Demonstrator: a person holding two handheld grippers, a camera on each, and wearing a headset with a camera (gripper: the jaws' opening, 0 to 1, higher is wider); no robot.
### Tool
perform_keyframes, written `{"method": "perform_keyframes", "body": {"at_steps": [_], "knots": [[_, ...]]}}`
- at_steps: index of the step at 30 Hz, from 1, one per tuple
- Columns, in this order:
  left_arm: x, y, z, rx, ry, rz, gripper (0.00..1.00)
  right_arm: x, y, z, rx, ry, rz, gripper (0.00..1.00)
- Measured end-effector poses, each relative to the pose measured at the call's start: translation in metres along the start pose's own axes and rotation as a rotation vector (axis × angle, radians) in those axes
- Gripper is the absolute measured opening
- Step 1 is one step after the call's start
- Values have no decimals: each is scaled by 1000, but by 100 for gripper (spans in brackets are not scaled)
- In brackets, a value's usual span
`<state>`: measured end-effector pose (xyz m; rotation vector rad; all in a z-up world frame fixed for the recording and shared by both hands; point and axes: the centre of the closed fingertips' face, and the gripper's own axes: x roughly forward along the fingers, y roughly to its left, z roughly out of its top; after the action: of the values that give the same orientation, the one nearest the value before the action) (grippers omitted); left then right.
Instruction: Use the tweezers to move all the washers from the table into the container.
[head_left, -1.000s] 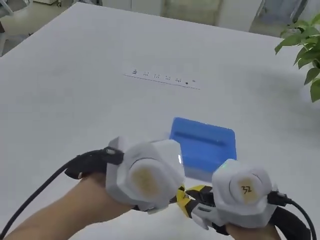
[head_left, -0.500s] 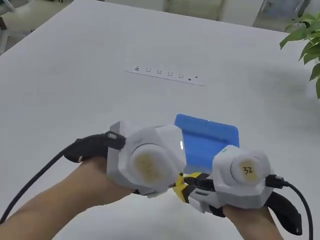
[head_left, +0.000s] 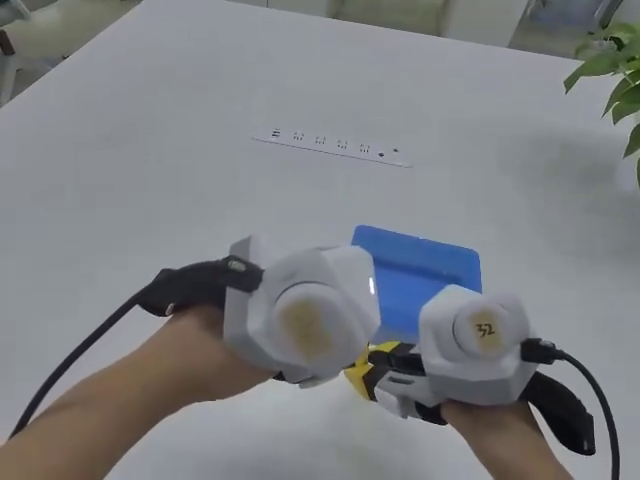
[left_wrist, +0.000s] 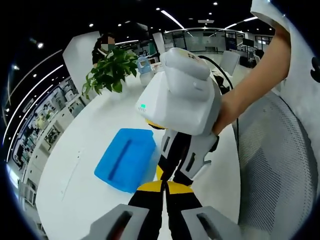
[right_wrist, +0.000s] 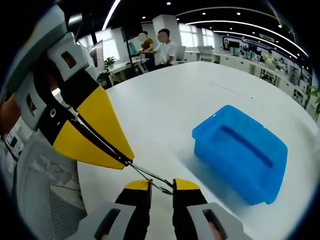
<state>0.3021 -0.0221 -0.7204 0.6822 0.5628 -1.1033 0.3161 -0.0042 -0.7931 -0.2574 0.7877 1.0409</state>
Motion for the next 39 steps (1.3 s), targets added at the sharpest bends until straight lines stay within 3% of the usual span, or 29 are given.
{"method": "perform_keyframes", "body": {"at_steps": [13, 16, 23, 29, 32, 37, 39], "knots": [[2, 3, 2, 3, -10, -1, 0, 0, -4, 2, -25, 12, -14, 13], [3, 3, 2, 4, -5, -2, 0, -5, -1, 7, -103, 25, -28, 12], [6, 1, 4, 20, 3, -6, 0, -8, 2, 10, -179, 29, -40, 8], [9, 5, 7, 14, 2, 46, 0, -8, 0, 10, -239, 20, -62, 5], [10, 8, 8, -45, 0, 98, 0, -9, -2, 11, -228, 15, -63, 5], [10, 10, 8, -200, -24, 157, 0, -9, -2, 11, -259, 8, -70, 4], [8, 12, 5, -227, -13, 188, 2, -11, -5, 11, -260, 5, -72, 4]]}}
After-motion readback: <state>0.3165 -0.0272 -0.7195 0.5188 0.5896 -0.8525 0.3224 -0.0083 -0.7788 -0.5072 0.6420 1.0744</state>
